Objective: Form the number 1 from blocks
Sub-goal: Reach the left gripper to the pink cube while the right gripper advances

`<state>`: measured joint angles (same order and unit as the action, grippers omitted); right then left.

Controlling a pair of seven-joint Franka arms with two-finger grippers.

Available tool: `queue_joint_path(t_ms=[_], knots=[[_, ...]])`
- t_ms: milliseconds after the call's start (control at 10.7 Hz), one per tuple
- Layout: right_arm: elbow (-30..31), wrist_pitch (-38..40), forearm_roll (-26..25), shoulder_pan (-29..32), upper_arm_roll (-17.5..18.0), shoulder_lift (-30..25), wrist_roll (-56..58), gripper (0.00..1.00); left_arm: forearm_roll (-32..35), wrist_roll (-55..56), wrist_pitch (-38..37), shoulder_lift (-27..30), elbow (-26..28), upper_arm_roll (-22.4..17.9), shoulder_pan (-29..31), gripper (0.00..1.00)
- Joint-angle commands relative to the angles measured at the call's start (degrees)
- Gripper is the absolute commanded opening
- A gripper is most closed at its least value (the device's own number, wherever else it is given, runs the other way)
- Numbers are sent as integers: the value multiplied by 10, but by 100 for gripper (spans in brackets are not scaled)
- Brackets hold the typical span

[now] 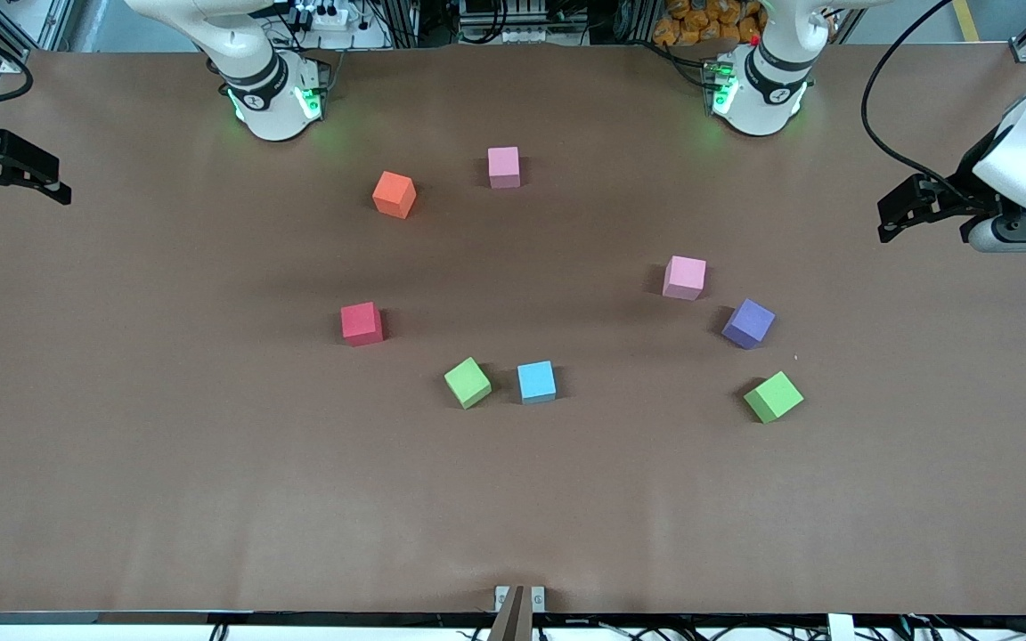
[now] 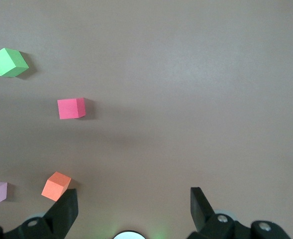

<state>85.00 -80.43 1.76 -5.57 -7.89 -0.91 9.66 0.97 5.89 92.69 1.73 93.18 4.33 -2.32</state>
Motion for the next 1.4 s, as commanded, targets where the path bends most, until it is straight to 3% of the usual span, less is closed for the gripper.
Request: queue_joint_path(t_ms=[0,561,841,935,1309], knots=[[-5,7,-2,1,2,-3,3,100,-11,-11,-7,2,-5,-6,-8,100],[-4,5,-1,-1,2,4,3,100,-29,7,-8,-1,14,1,-13,100],[-1,-13,1,-17,2,25,2,100,-48,13,61,-18,126,9,-50,100],[-1,-24,1,-22,2,35,2,100,-47,45,91,-26,155,43,-51,100],[-1,-51,3,-58,2,87,2,100,-36,108,207,-97,231,85,-78,100]])
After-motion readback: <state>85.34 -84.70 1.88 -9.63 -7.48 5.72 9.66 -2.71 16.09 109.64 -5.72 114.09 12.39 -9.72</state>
